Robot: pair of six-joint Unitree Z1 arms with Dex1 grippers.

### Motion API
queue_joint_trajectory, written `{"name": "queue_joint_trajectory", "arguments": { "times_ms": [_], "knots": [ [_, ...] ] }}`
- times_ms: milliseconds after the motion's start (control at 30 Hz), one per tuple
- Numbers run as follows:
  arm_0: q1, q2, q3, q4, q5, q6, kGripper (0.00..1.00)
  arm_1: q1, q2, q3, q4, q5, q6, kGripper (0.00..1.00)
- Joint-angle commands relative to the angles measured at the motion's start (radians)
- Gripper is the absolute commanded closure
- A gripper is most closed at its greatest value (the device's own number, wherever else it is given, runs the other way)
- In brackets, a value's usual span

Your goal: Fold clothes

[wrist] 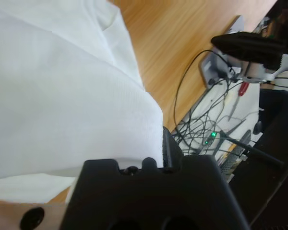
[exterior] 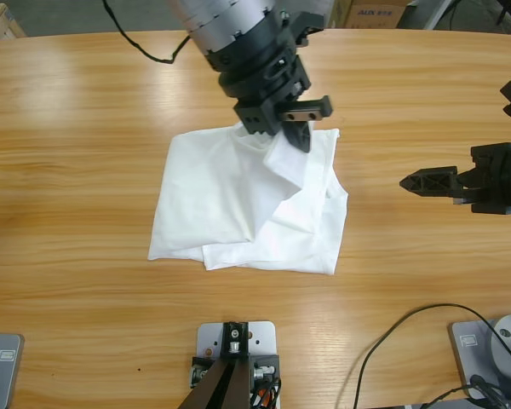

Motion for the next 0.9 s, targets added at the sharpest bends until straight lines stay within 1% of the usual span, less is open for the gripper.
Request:
{"name": "queue_joint_trajectory", "arguments": {
  "times_ms": [33, 233, 400, 433, 467, 500, 533, 600, 733, 800, 900],
  "knots": [
    [-0.047, 0.152, -0.141, 0.06, -0.037, -0.021, 1.0, -0.017, 0.021, 0.019, -0.008, 0.008, -0.009, 0.0],
    [-0.048, 0.163, -0.145, 0.066, -0.038, -0.019, 1.0, -0.017, 0.022, 0.02, -0.008, 0.008, -0.009, 0.0],
    [-0.057, 0.198, -0.245, 0.065, -0.081, -0.024, 1.0, -0.017, 0.03, 0.023, -0.011, 0.01, -0.009, 0.0],
    [-0.06, 0.203, -0.268, 0.065, -0.082, -0.026, 0.831, -0.017, 0.032, 0.023, -0.012, 0.012, -0.009, 0.0],
    [-0.064, 0.21, -0.305, 0.065, -0.083, -0.021, 0.272, -0.017, 0.032, 0.025, -0.014, 0.013, -0.009, 0.0],
    [-0.067, 0.219, -0.344, 0.065, -0.083, -0.02, 0.034, -0.017, 0.032, 0.026, -0.014, 0.014, -0.009, 0.0],
    [-0.068, 0.224, -0.377, 0.065, -0.083, -0.024, 0.003, -0.017, 0.032, 0.026, -0.015, 0.015, -0.009, 0.0],
    [-0.069, 0.232, -0.441, 0.064, -0.081, -0.035, 0.0, -0.017, 0.031, 0.026, -0.017, 0.017, -0.009, 0.0],
    [-0.072, 0.26, -0.63, 0.063, -0.084, -0.08, 0.0, -0.017, 0.032, 0.032, -0.025, 0.017, -0.009, 0.0],
    [-0.072, 0.261, -0.684, 0.064, -0.081, -0.085, 0.0, -0.017, 0.032, 0.032, -0.027, 0.017, -0.009, 0.0],
    [-0.048, 0.223, -0.694, 0.105, -0.026, -0.07, 0.0, -0.017, 0.031, 0.031, -0.029, 0.017, -0.014, 0.0]
  ]
}}
